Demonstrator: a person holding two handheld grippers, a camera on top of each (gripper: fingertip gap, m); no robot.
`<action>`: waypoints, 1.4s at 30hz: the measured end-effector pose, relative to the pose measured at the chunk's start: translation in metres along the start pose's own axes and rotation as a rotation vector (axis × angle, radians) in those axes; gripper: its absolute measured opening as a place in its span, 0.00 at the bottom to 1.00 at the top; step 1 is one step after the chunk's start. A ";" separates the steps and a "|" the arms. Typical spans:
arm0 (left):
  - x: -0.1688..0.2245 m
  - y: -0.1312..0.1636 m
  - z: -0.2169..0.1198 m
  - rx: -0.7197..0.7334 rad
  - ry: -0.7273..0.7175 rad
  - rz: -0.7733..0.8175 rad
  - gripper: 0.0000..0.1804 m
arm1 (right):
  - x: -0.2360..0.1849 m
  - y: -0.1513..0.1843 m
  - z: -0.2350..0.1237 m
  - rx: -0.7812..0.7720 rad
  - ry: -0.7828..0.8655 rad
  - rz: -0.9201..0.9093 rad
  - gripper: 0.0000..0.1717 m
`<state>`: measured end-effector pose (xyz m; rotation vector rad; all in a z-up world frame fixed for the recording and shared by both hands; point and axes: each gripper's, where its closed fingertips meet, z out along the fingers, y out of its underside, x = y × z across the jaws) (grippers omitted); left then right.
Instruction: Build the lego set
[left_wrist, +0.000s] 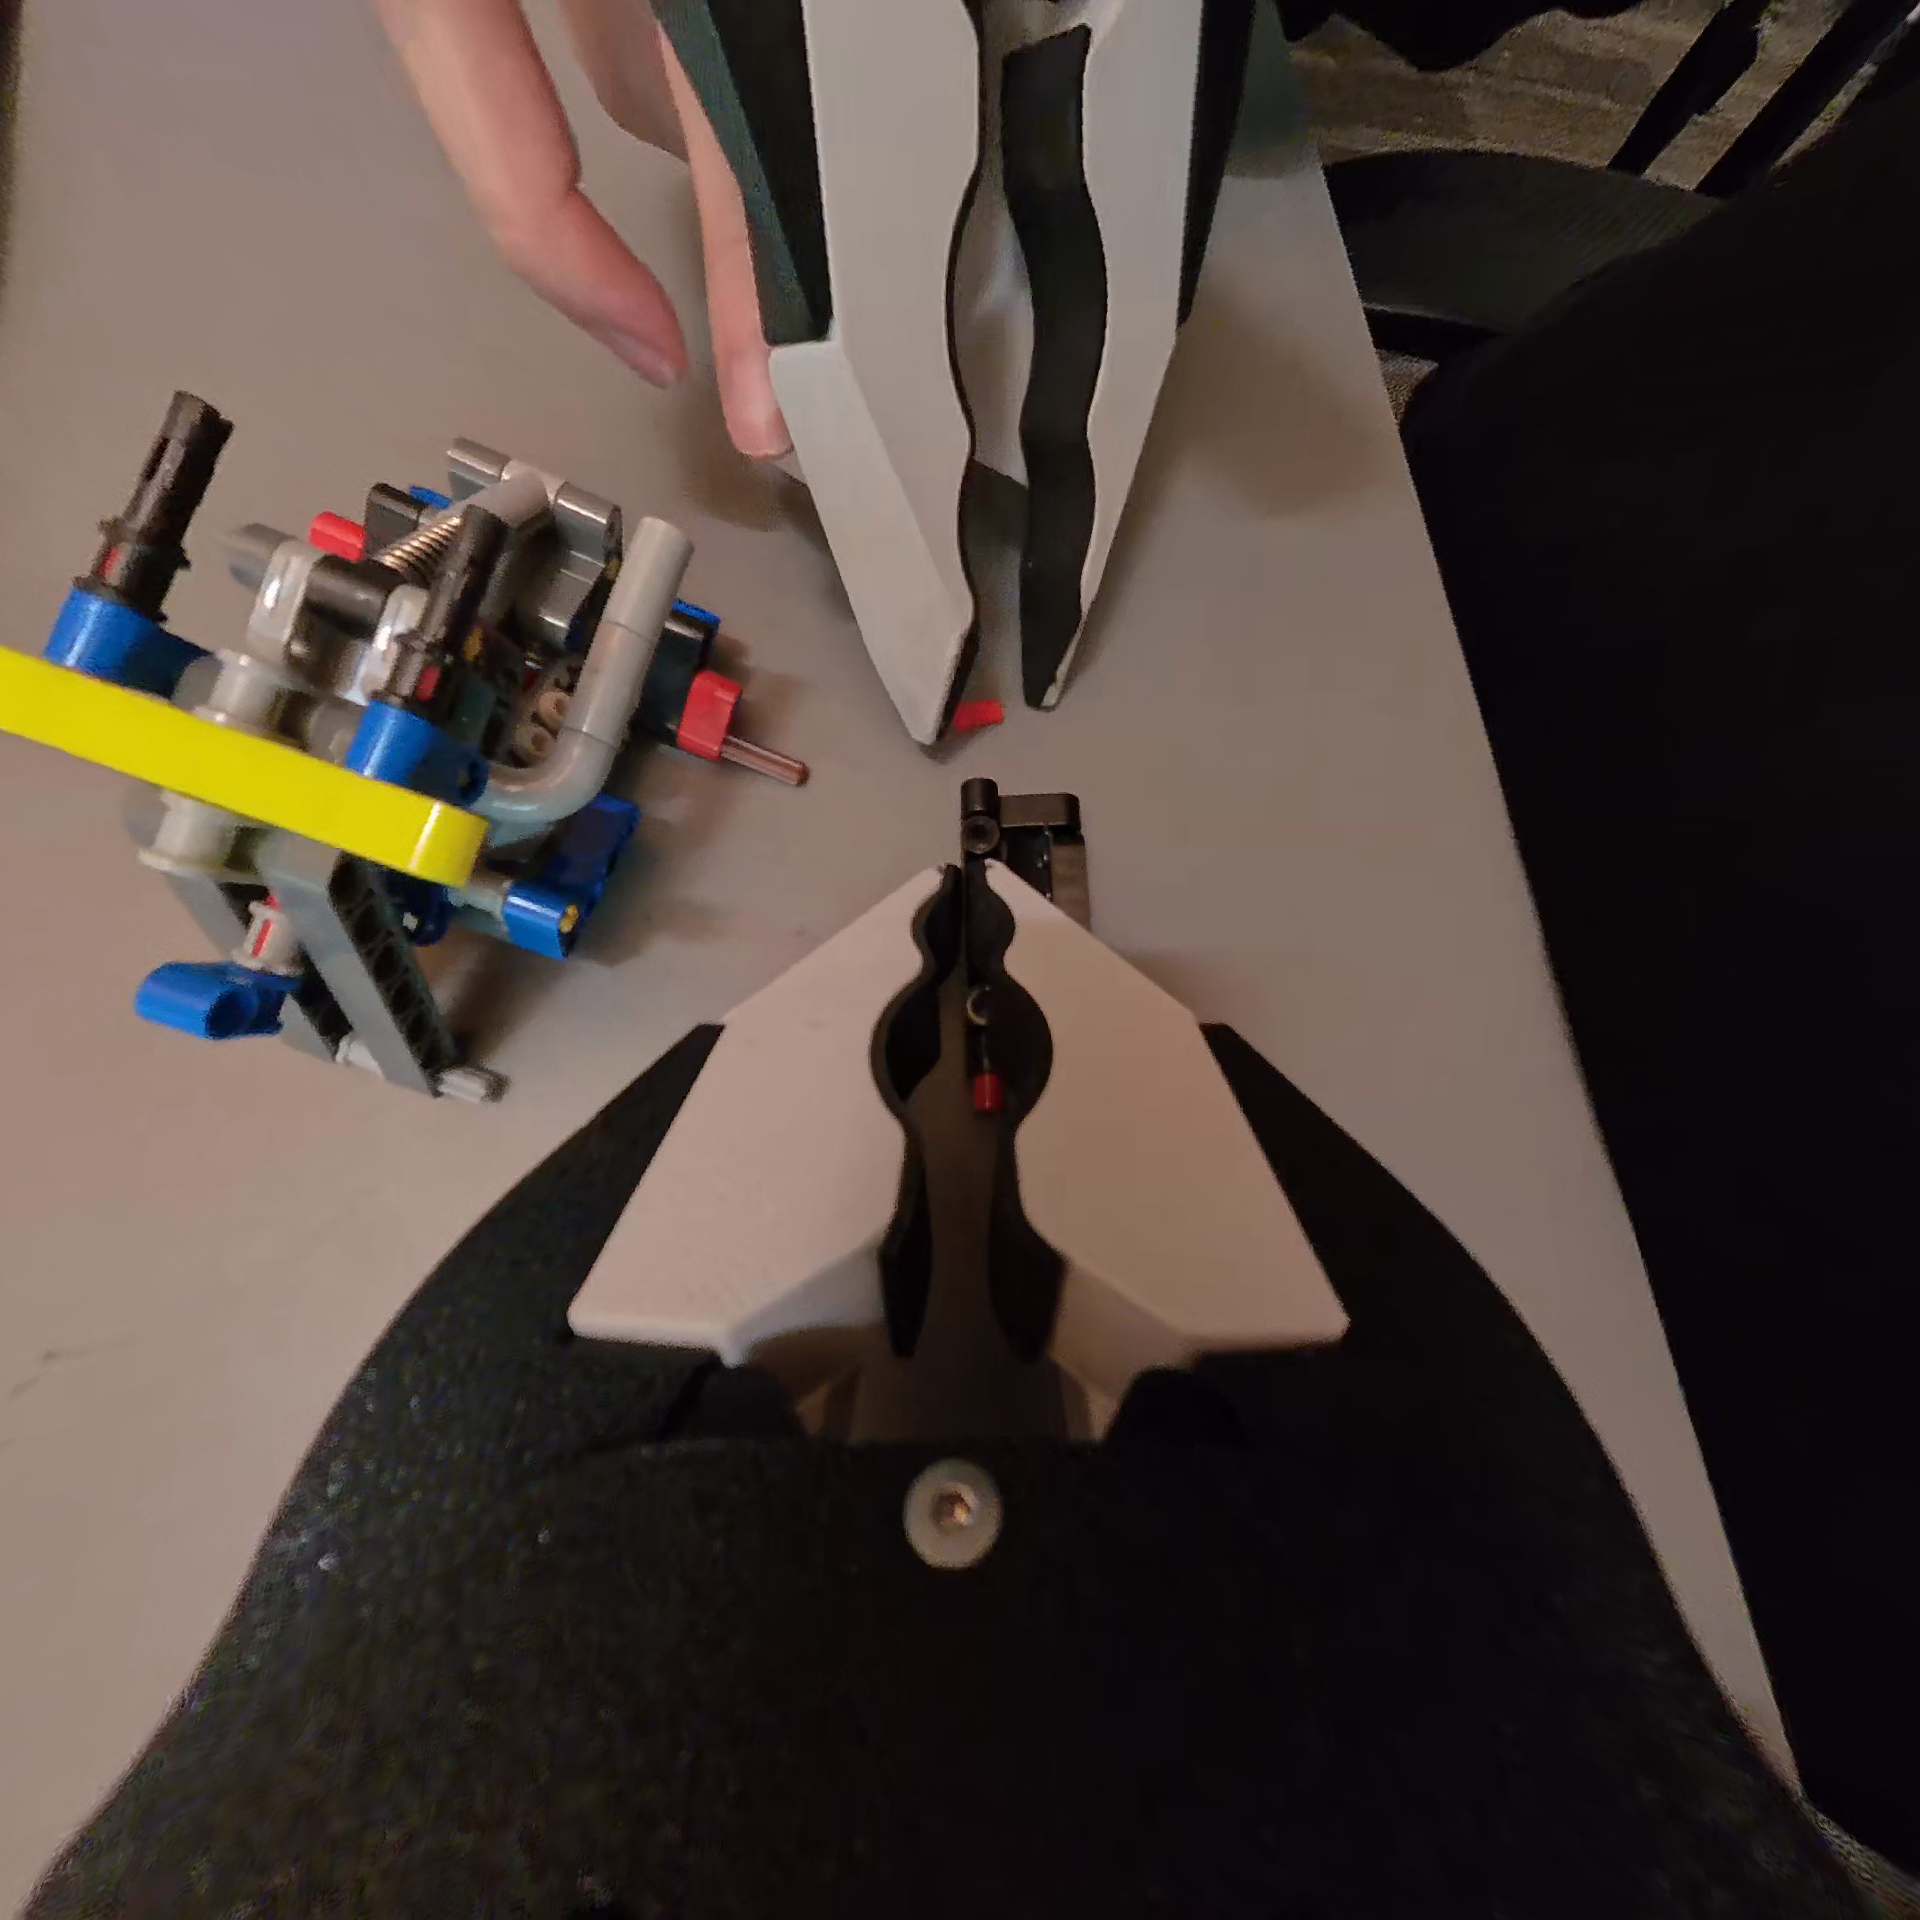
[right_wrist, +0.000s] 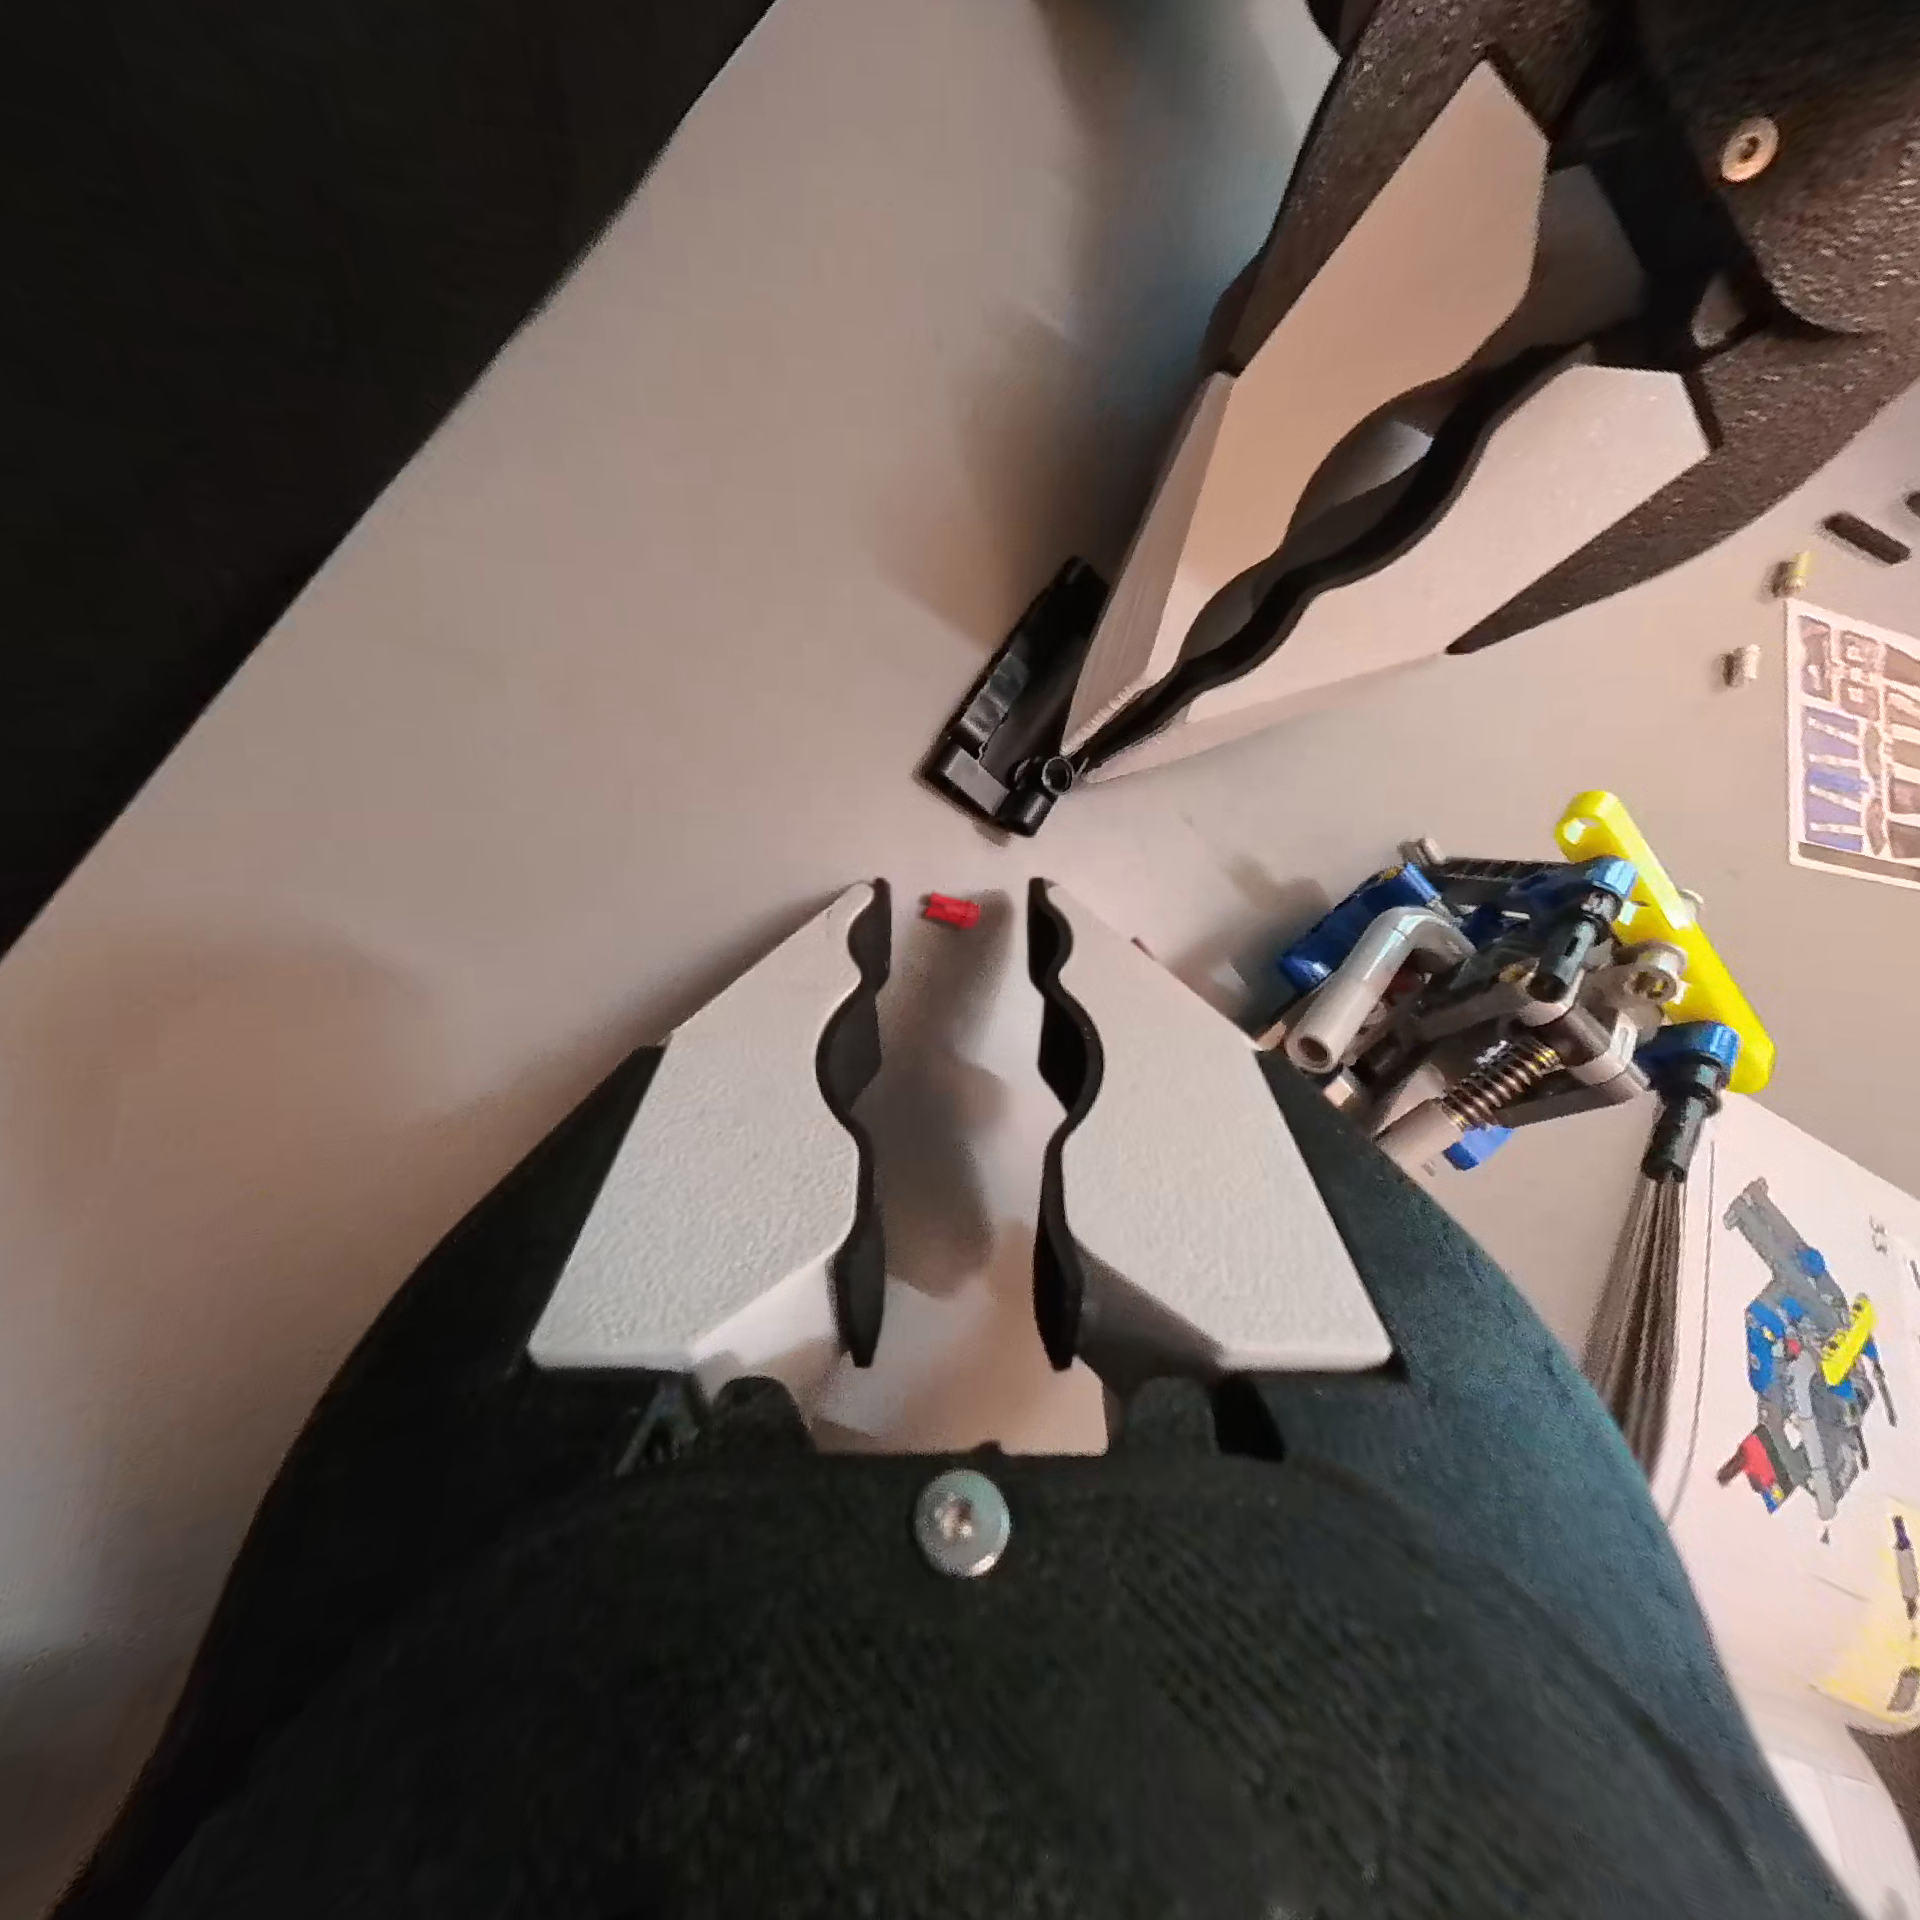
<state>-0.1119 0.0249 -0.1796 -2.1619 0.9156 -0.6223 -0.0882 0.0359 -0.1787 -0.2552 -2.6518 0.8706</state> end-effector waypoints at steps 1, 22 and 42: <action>0.001 0.001 0.000 -0.001 0.004 -0.001 0.00 | 0.001 -0.002 0.002 0.005 0.023 0.003 0.13; 0.009 0.008 -0.008 0.004 -0.005 -0.028 0.00 | 0.005 0.001 0.008 -0.115 -0.040 -0.245 0.00; 0.001 0.018 -0.018 0.013 -0.032 -0.218 0.00 | 0.025 -0.018 0.026 -0.045 0.142 0.018 0.03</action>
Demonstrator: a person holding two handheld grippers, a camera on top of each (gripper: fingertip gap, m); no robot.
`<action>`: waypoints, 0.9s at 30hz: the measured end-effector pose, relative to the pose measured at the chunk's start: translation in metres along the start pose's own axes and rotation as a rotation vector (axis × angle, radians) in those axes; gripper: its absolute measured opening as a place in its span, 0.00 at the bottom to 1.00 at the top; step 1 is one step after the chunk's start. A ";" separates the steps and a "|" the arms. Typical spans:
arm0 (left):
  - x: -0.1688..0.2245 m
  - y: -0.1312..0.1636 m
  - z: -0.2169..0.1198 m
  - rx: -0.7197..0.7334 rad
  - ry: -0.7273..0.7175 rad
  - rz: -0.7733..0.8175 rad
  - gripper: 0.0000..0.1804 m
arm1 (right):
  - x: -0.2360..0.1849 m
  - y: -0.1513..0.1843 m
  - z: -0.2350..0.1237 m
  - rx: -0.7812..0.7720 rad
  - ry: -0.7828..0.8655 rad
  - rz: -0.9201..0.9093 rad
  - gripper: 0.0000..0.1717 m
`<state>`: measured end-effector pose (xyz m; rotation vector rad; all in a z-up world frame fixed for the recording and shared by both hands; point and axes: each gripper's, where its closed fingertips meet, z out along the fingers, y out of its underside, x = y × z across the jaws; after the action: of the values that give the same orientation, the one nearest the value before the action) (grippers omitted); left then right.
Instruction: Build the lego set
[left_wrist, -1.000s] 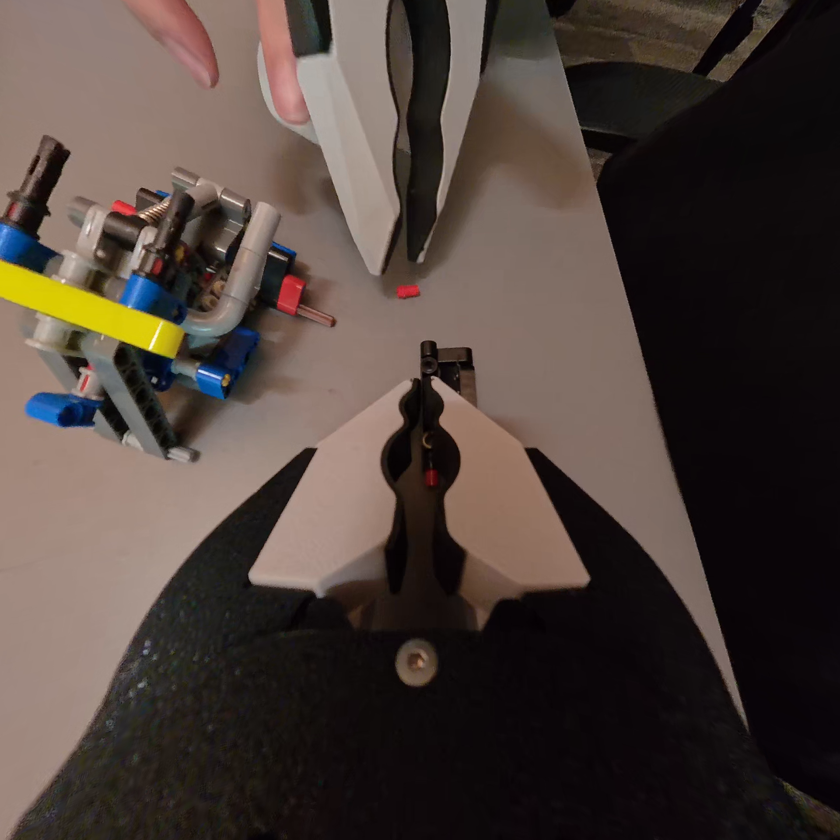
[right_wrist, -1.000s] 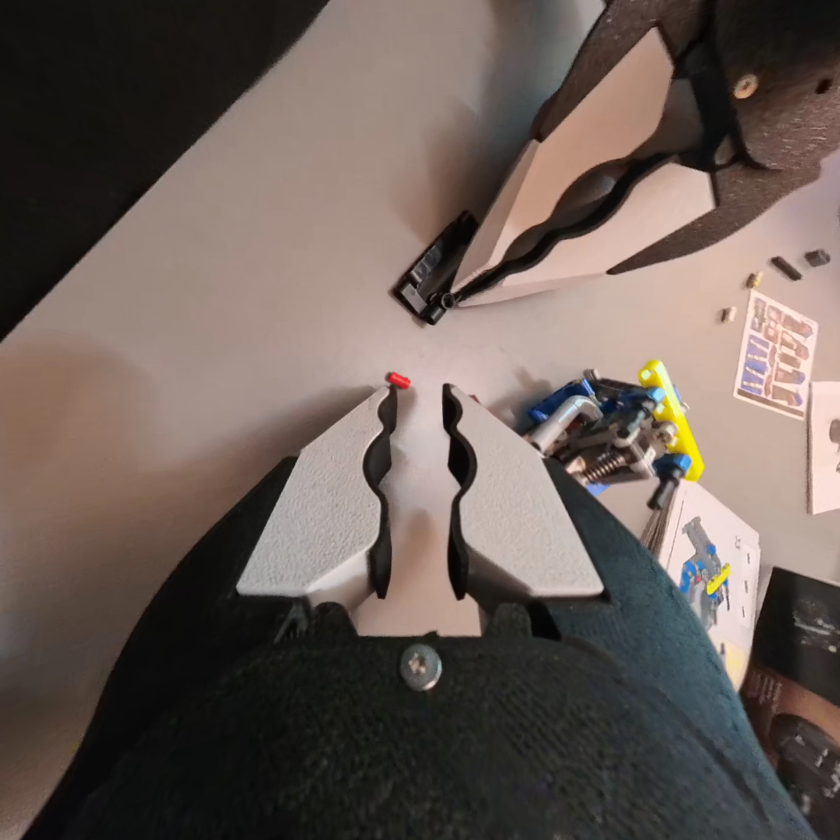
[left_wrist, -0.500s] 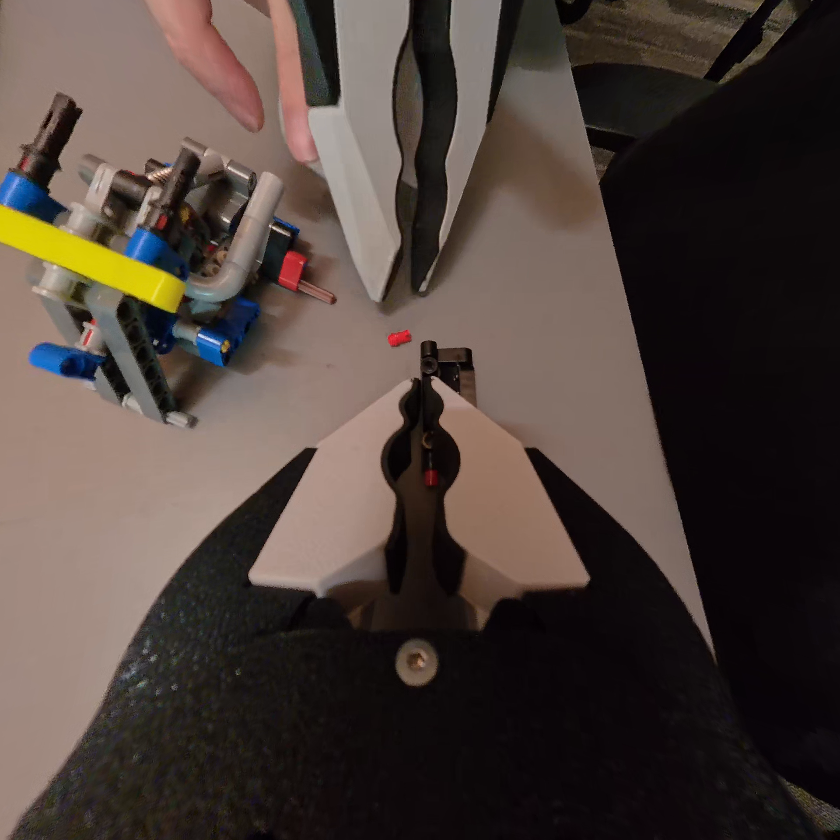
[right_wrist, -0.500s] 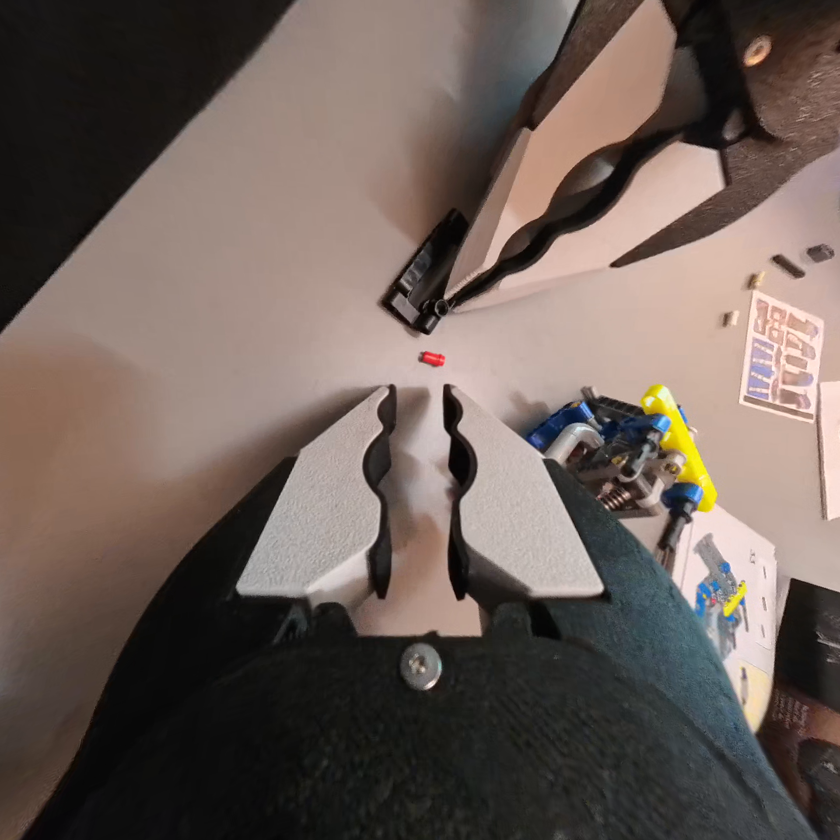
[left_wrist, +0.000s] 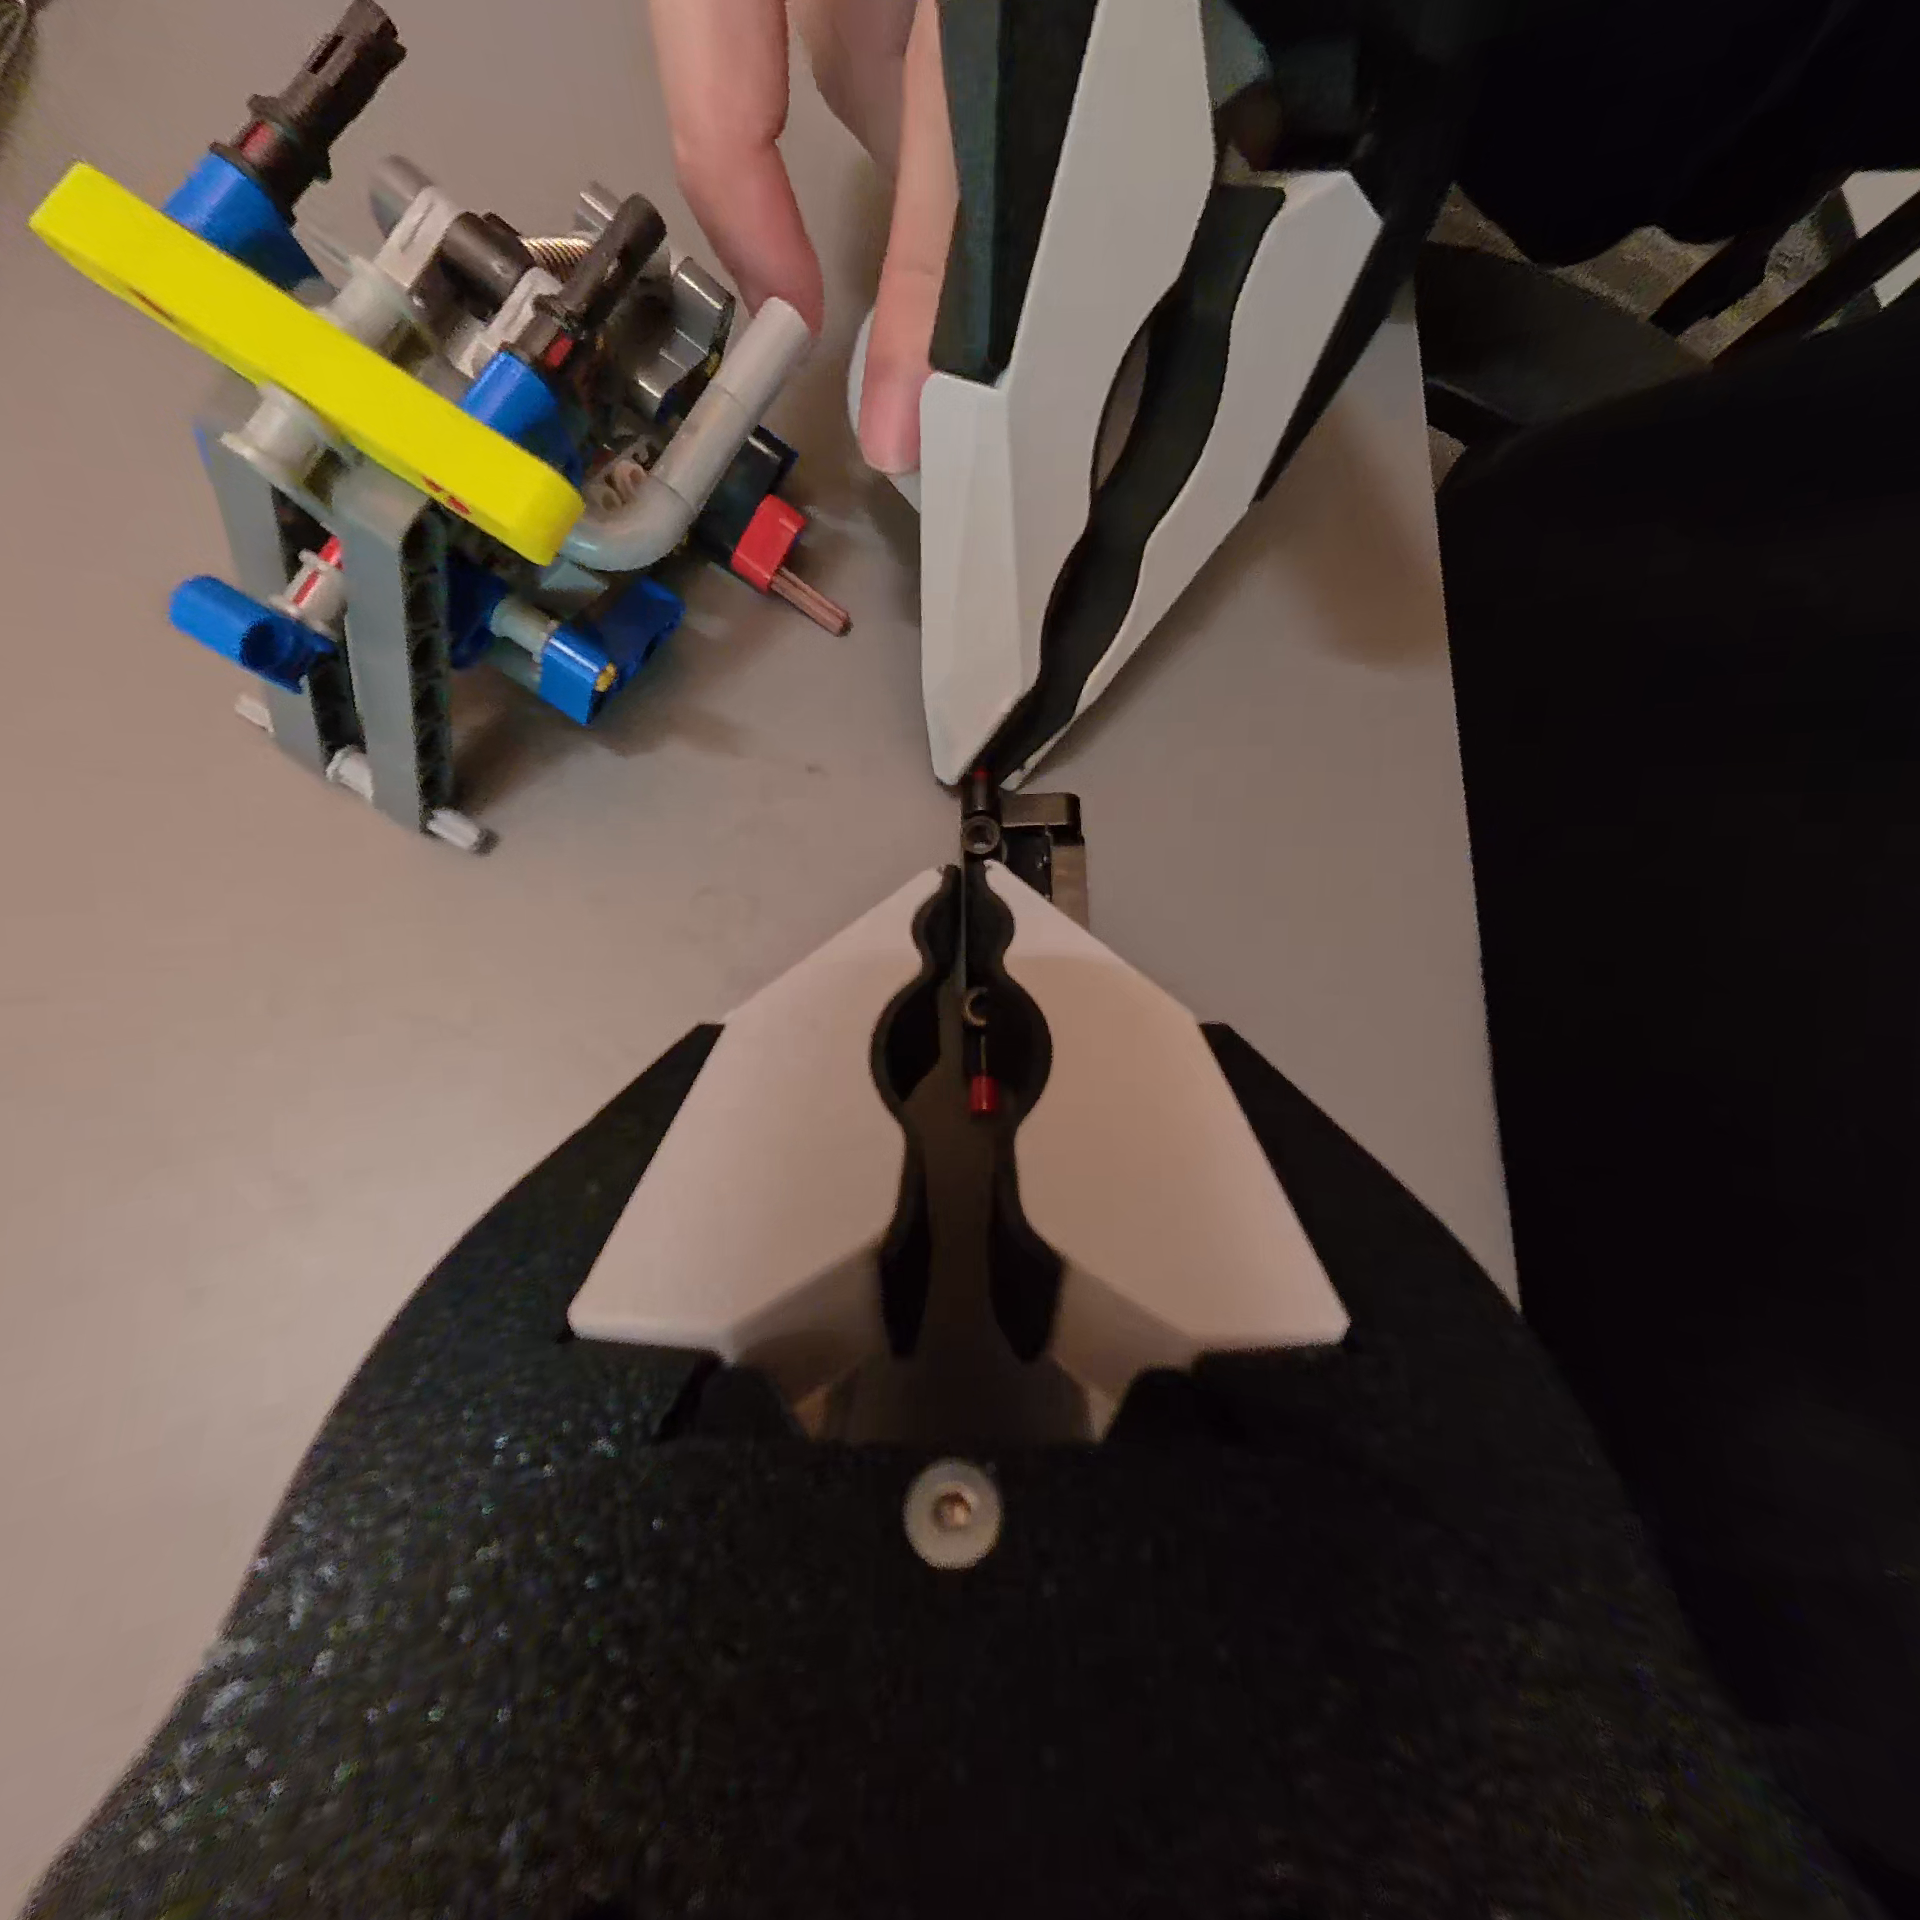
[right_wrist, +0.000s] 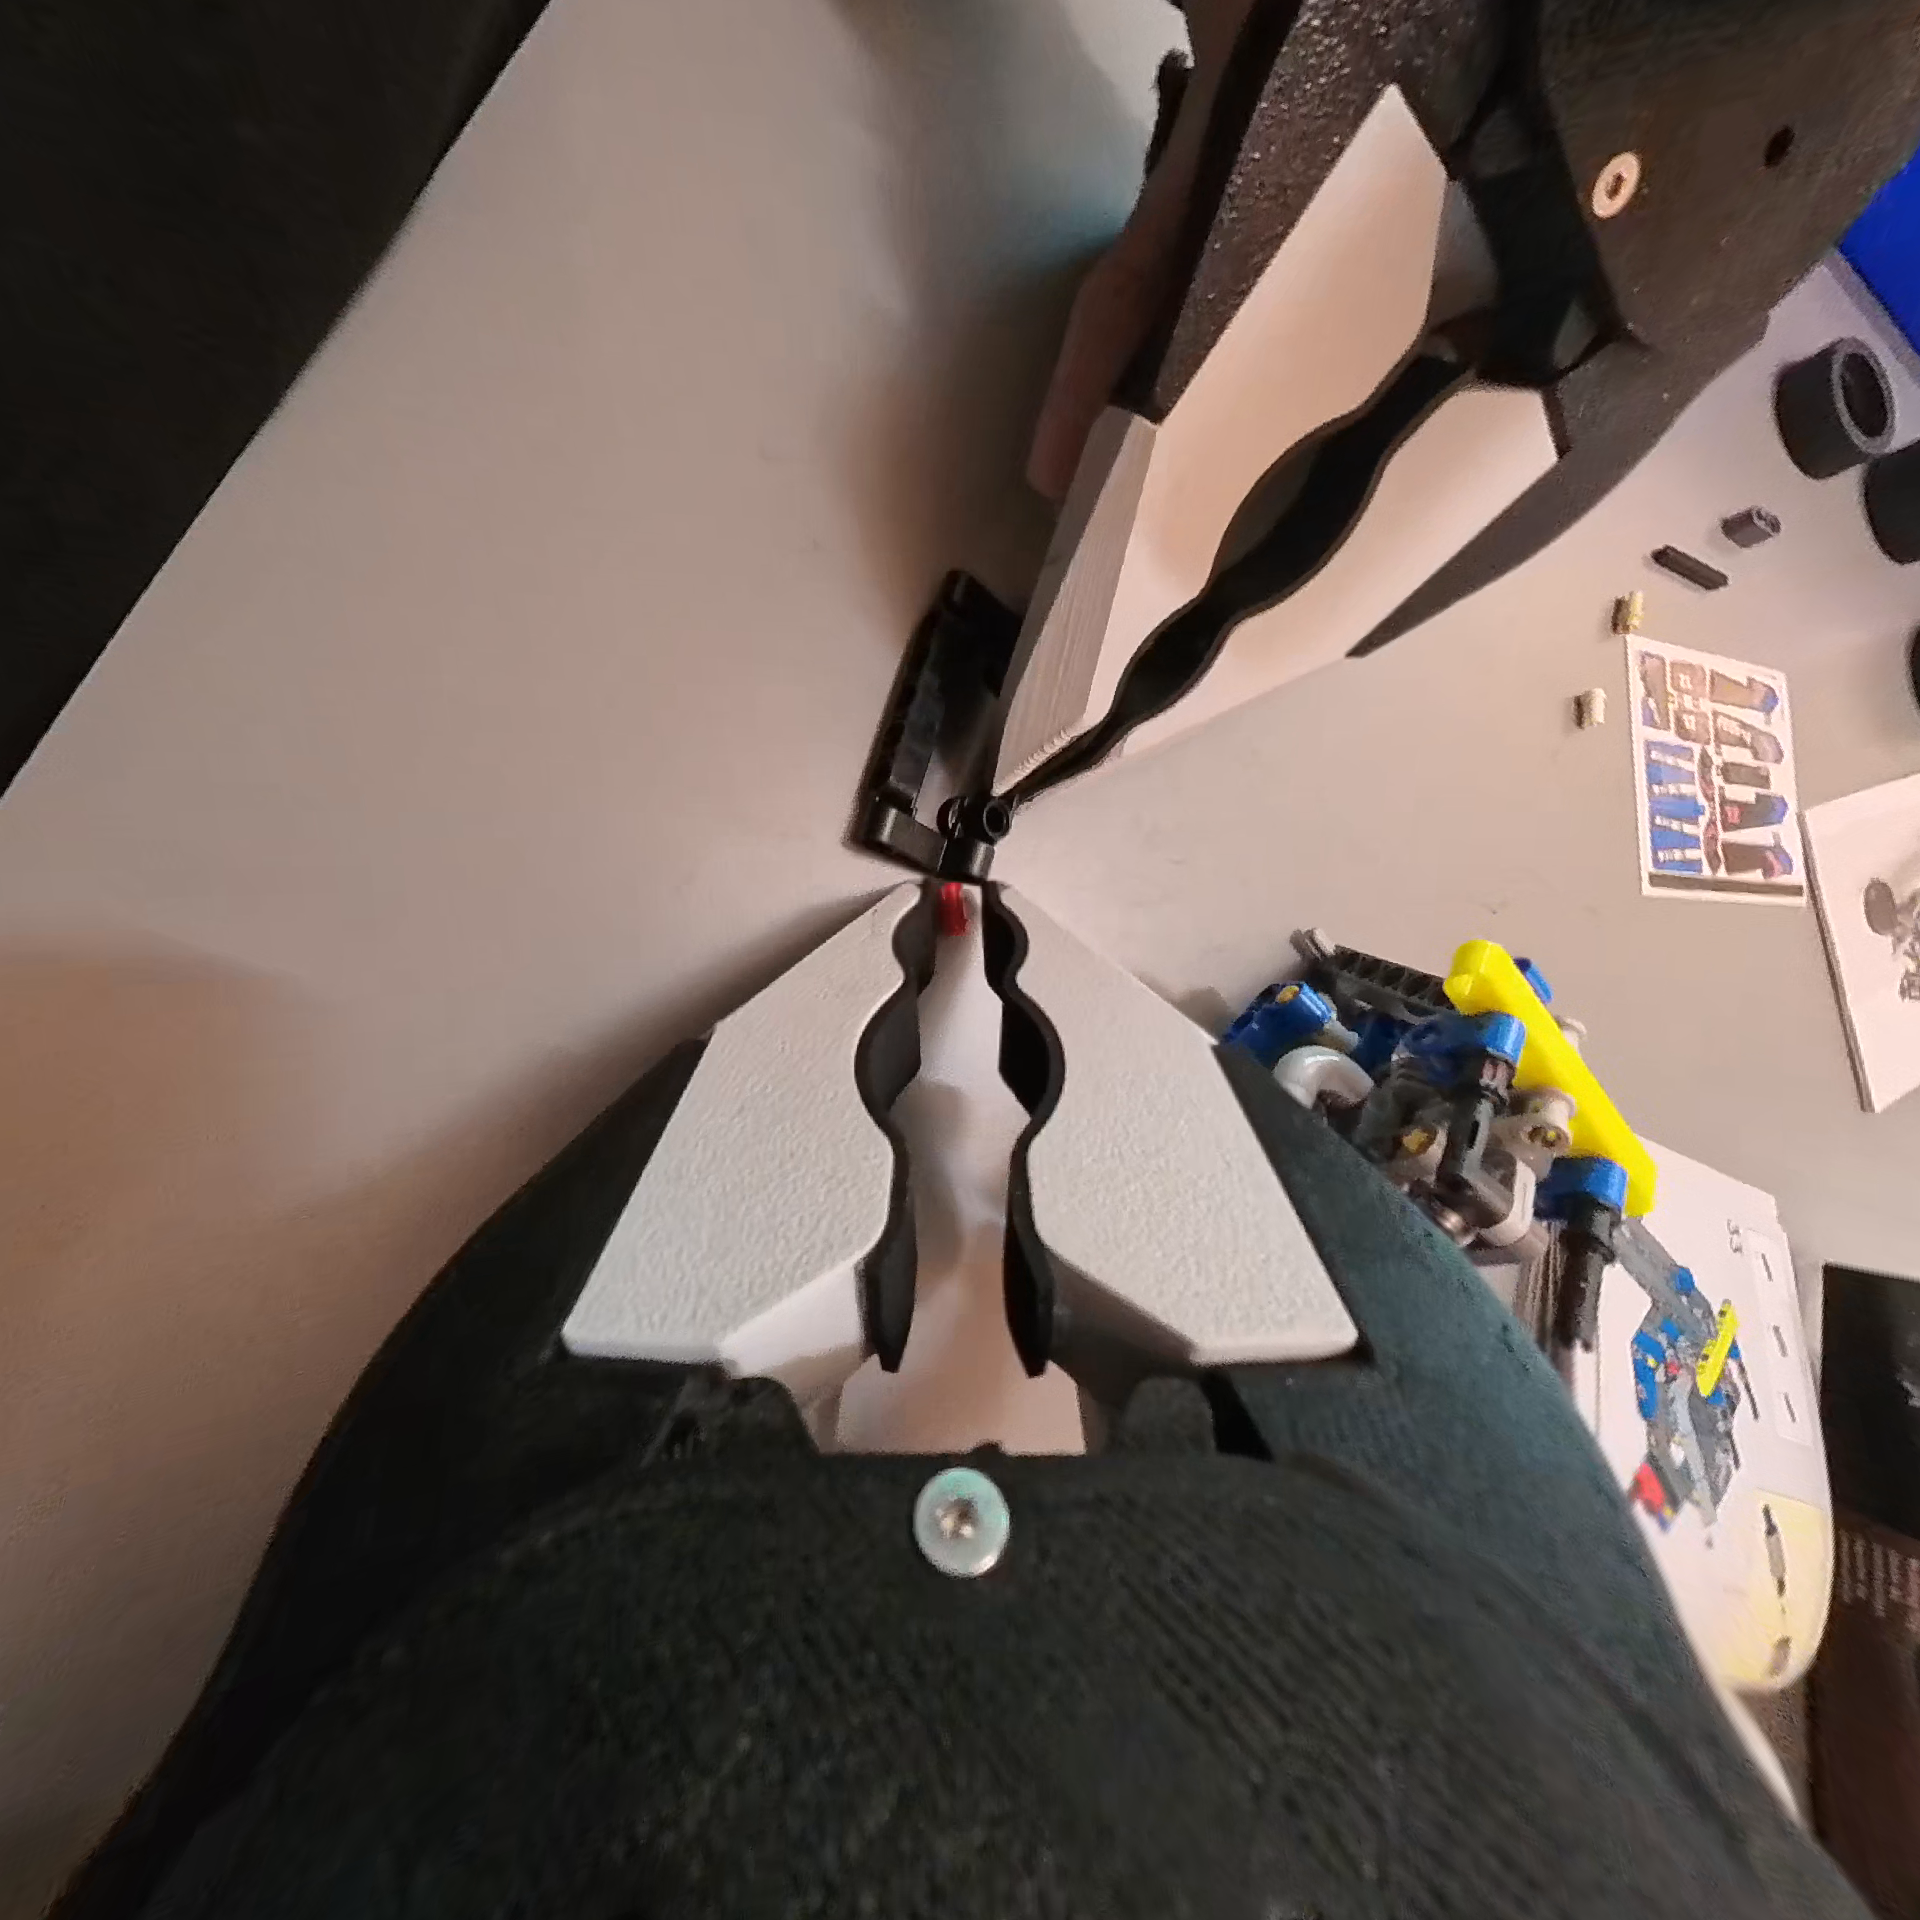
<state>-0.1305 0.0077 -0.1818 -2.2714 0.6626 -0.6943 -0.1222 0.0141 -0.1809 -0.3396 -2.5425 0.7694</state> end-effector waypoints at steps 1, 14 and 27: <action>-0.001 0.000 0.000 0.001 -0.002 0.003 0.00 | 0.001 0.000 0.000 -0.004 0.013 0.023 0.03; -0.001 0.008 -0.010 -0.004 0.031 0.018 0.00 | -0.002 0.002 -0.003 0.084 0.001 0.301 0.07; -0.001 0.005 -0.007 -0.002 0.012 0.062 0.00 | -0.005 0.001 -0.001 0.135 -0.005 0.334 0.02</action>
<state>-0.1368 0.0014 -0.1813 -2.2408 0.7367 -0.6776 -0.1172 0.0136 -0.1819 -0.7297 -2.4514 1.0583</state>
